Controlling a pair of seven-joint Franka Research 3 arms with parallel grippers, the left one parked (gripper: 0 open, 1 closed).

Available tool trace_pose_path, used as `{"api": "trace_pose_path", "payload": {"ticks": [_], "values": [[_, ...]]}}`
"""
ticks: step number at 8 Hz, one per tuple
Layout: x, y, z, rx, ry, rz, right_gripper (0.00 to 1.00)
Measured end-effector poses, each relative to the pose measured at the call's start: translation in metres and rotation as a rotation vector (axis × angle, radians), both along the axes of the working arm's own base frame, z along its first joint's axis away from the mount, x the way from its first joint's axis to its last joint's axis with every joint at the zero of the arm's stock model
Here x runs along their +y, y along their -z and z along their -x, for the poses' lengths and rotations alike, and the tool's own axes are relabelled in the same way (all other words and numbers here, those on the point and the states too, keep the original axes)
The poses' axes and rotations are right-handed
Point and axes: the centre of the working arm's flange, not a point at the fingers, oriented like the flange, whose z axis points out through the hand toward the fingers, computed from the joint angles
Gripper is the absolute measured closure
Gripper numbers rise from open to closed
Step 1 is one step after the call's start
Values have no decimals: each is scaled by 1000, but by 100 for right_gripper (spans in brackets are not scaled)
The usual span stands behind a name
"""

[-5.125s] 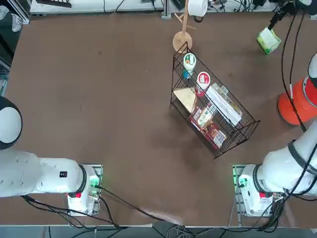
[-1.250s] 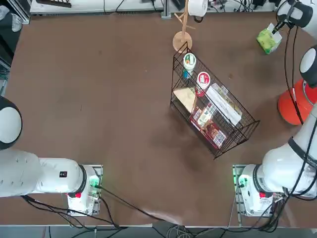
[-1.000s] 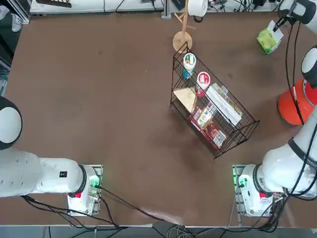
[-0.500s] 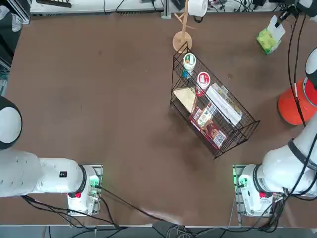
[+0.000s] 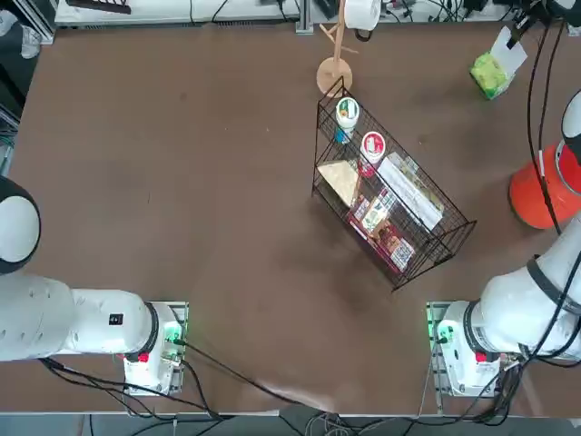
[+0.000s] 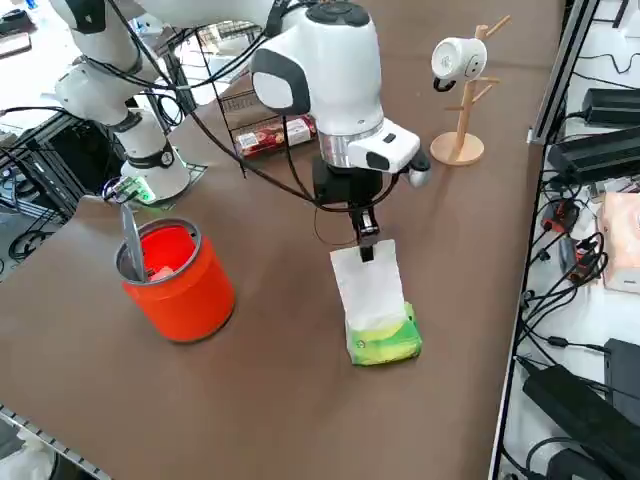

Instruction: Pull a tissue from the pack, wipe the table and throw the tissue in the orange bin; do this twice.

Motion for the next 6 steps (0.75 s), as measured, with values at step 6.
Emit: {"api": "trace_pose_path", "payload": {"ticks": [6], "values": [[7, -43, 4, 116, -33, 78, 99]]}}
